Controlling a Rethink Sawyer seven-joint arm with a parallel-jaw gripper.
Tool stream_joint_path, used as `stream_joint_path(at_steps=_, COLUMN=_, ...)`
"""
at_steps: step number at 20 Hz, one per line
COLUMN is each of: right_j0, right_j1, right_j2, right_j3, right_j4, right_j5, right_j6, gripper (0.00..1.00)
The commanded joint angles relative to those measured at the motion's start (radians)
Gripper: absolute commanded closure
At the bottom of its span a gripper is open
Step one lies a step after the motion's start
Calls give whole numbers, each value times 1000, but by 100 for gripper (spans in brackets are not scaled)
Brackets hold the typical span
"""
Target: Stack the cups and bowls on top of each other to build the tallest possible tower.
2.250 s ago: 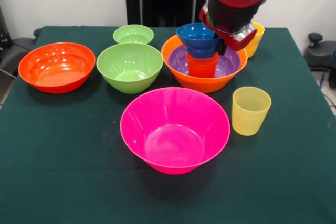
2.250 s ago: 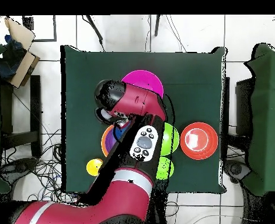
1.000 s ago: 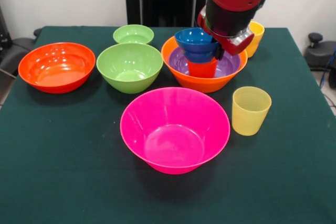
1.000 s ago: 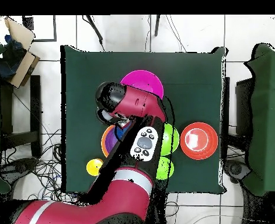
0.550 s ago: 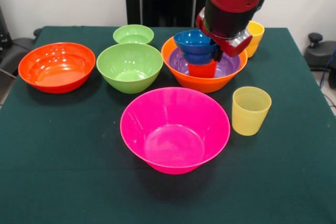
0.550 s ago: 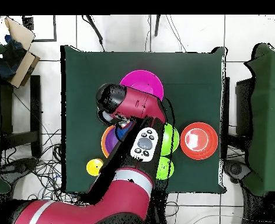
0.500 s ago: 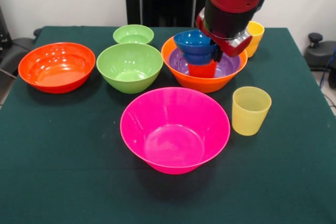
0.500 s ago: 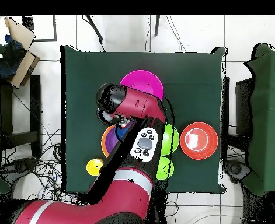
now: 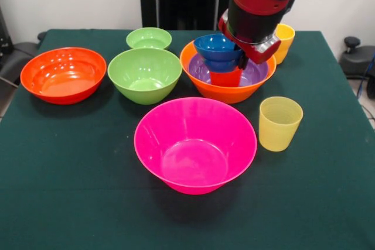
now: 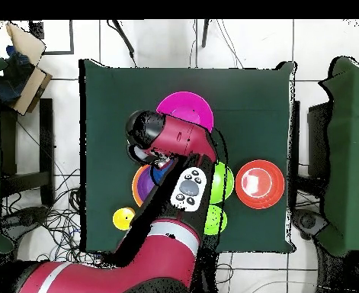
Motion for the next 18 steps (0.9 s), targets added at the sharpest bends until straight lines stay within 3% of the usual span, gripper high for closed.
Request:
stream_joint_path(at_steps=1, right_j0=-4, right_j1=49, right_j2=101, right_j3=53, right_j4=25, right_j5=-37, right_j6=154, gripper=100)
stream_joint_path(at_steps=18, right_j0=19, right_j1=31, right_j2=98, right_j3=115, right_j4=47, right_j5=-60, right_j6=181, gripper=100)
